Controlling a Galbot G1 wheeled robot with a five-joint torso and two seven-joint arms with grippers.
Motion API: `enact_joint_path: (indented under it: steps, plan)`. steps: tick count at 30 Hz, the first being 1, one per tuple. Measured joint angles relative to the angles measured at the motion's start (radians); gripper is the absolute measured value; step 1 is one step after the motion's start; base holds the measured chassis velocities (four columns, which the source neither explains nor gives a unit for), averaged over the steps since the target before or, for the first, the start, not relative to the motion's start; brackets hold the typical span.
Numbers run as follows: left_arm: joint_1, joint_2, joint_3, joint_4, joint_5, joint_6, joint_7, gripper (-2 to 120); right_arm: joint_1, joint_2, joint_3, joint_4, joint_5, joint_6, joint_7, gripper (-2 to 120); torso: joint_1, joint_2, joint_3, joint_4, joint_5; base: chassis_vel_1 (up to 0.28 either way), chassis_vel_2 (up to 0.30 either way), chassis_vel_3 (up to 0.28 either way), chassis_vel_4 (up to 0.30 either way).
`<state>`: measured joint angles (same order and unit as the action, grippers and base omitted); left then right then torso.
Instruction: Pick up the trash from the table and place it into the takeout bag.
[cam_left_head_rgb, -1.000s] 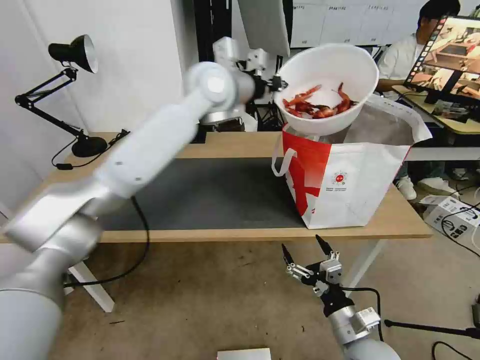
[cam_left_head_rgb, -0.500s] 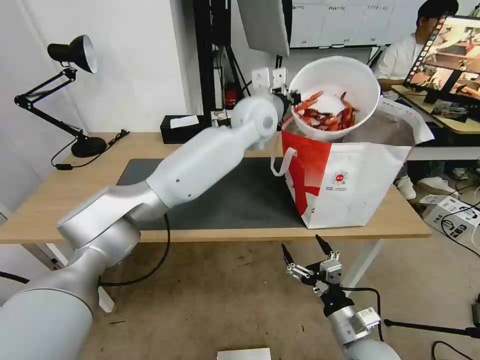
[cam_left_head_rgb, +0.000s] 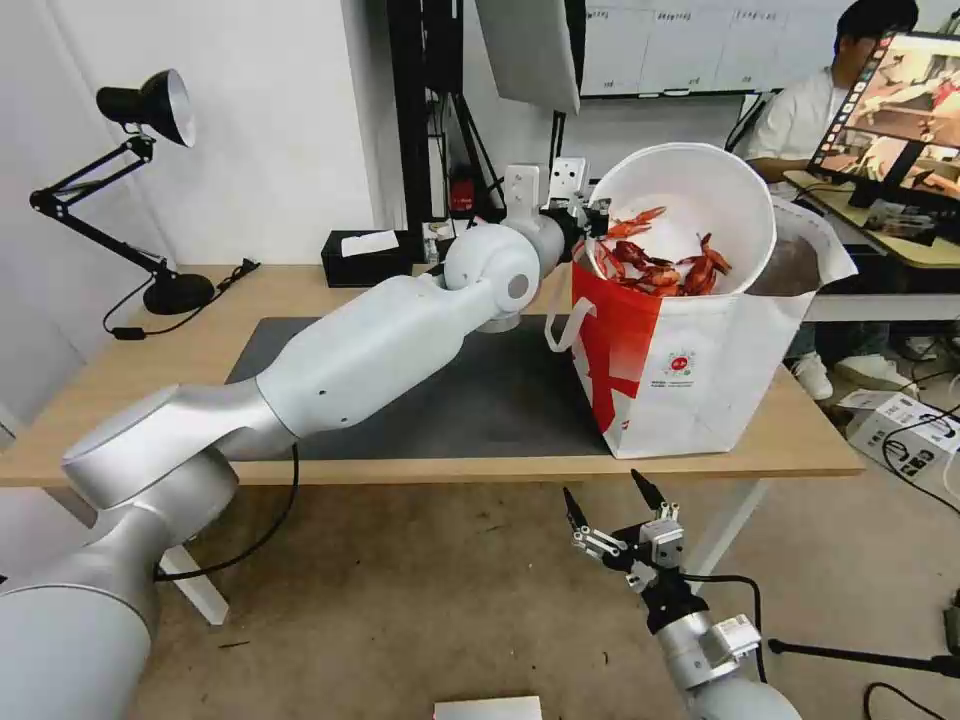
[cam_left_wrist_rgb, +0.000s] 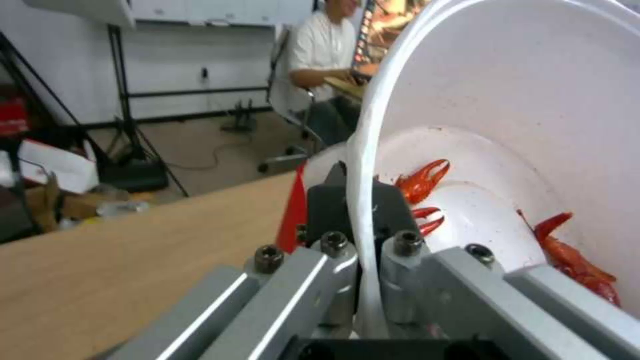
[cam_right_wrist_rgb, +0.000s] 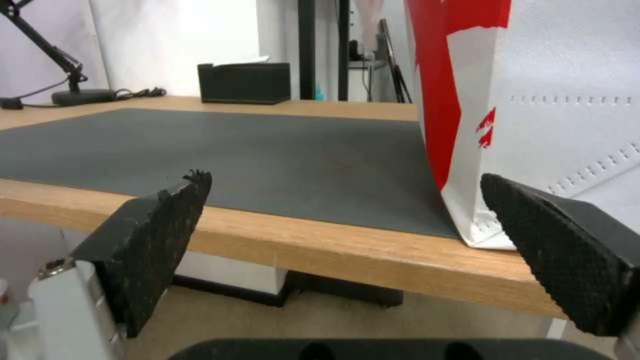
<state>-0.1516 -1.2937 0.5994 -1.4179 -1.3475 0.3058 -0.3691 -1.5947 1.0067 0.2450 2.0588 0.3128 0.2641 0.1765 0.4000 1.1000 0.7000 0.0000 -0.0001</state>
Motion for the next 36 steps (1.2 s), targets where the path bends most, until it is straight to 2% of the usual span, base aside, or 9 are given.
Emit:
enact_joint_path:
  steps: [8,11,14,19,22,30,31,32,36]
  plan:
    - [-0.005,0.001,0.013,0.0,-0.013,0.062,0.011,1,0.0,0.0,0.0,0.0,0.0,0.0,0.0,100,0.0,0.0,0.0,0.0,0.0,0.0,0.0,0.0,0.0]
    - [-0.005,0.002,0.019,-0.004,-0.017,0.076,0.011,9,0.0,0.0,0.0,0.0,0.0,0.0,0.0,100,0.0,0.0,0.0,-0.0001,0.0,0.0,0.0,0.0,0.0]
    - [-0.004,0.003,0.02,-0.012,-0.054,0.092,0.011,24,0.0,0.0,0.0,0.0,0.0,0.0,0.0,100,0.0,0.0,0.0,-0.0001,0.0,0.0,0.0,0.0,0.0]
    - [-0.004,0.006,0.02,-0.021,-0.074,0.102,0.01,35,0.0,0.0,0.0,0.0,0.0,0.0,0.0,100,0.0,0.0,0.0,0.0,0.0001,0.0,0.0,0.0,0.0]
    - [0.008,0.026,0.022,-0.053,-0.102,0.133,0.008,54,0.0,0.0,0.0,0.0,0.0,0.0,0.0,100,0.0,0.0,0.0,0.0,0.0,0.0,0.0,0.0,0.0]
    - [0.023,0.052,0.005,-0.082,-0.105,0.13,0.009,81,0.0,0.0,0.0,0.0,0.0,0.0,0.0,100,0.0,0.0,0.0,-0.0003,0.0003,0.0,0.0,0.0,0.0]
    - [0.023,0.052,0.005,-0.082,-0.105,0.13,0.009,81,0.0,0.0,0.0,0.0,0.0,0.0,0.0,100,0.0,0.0,0.0,-0.0003,0.0003,0.0,0.0,0.0,0.0]
    - [0.031,0.067,-0.007,-0.096,-0.104,0.119,0.012,87,0.0,0.0,0.0,0.0,0.0,0.0,0.0,100,0.0,0.0,0.0,-0.0003,0.0002,0.0,0.0,0.0,0.0]
    - [0.048,0.094,-0.03,-0.119,-0.103,0.092,0.014,97,0.0,0.0,0.0,0.0,0.0,0.0,0.0,100,0.0,0.0,0.0,0.0,0.0001,0.0,0.0,0.0,0.0]
